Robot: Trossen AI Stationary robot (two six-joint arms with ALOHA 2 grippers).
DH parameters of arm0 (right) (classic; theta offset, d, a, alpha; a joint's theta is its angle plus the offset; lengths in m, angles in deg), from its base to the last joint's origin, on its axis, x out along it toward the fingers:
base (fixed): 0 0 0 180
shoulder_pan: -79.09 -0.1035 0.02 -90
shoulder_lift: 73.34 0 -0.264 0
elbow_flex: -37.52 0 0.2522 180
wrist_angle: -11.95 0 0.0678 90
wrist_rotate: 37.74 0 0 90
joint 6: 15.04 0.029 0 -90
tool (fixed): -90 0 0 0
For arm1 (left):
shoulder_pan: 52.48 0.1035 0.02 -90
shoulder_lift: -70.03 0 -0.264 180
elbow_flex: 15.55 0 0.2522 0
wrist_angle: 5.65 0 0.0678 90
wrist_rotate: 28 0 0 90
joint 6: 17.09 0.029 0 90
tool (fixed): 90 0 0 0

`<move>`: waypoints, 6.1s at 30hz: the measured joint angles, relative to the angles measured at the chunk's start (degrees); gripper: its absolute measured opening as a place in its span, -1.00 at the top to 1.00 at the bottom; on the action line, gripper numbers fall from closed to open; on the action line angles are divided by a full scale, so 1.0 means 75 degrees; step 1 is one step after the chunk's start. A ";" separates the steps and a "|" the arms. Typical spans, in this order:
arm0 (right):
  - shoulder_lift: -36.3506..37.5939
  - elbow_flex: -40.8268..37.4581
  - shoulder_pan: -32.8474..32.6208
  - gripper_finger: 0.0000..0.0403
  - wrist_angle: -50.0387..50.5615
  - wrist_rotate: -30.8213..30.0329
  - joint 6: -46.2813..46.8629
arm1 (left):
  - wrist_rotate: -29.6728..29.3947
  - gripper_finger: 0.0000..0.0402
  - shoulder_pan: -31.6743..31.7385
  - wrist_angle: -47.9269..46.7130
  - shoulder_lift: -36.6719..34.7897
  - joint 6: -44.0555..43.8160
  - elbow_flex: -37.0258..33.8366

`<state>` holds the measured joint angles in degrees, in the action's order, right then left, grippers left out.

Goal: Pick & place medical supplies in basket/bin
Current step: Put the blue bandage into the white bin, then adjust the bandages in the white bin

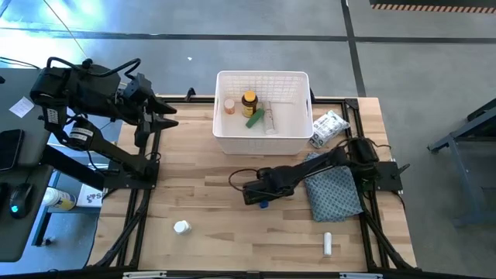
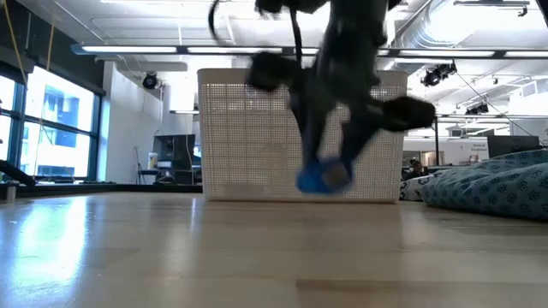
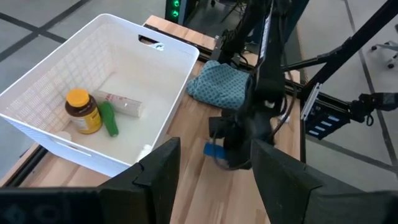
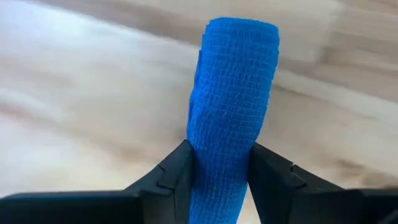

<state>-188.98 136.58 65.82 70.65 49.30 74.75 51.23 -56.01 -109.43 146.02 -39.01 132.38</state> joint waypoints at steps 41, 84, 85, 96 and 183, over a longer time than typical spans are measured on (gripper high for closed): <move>0.1985 0.0003 0.6327 0.38 -0.0673 0.1469 -0.6642 | -0.0882 -0.13 0.1905 0.0842 0.1635 0.0754 -0.0003; -0.0210 0.0012 0.6562 0.34 -0.2365 0.1280 -0.6047 | 0.3604 -0.13 0.6289 0.0299 0.1635 0.3882 0.0003; -0.0199 0.0013 0.6575 0.31 -0.2356 0.1338 -0.6137 | 0.3631 -0.13 0.6287 0.0316 0.1635 0.3863 0.0003; 0.0336 0.0020 0.6711 -0.15 -0.1969 0.1606 -0.6261 | 0.3791 -0.13 0.6271 0.0456 0.1638 0.3692 0.0003; -0.0542 0.0029 0.5992 0.61 -0.1939 0.1728 -0.6253 | 0.4167 -0.13 0.6271 0.0784 0.1740 0.3258 0.0000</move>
<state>-193.04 136.80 110.75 56.11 62.26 27.85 82.49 -8.97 -103.55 159.07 -14.57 132.38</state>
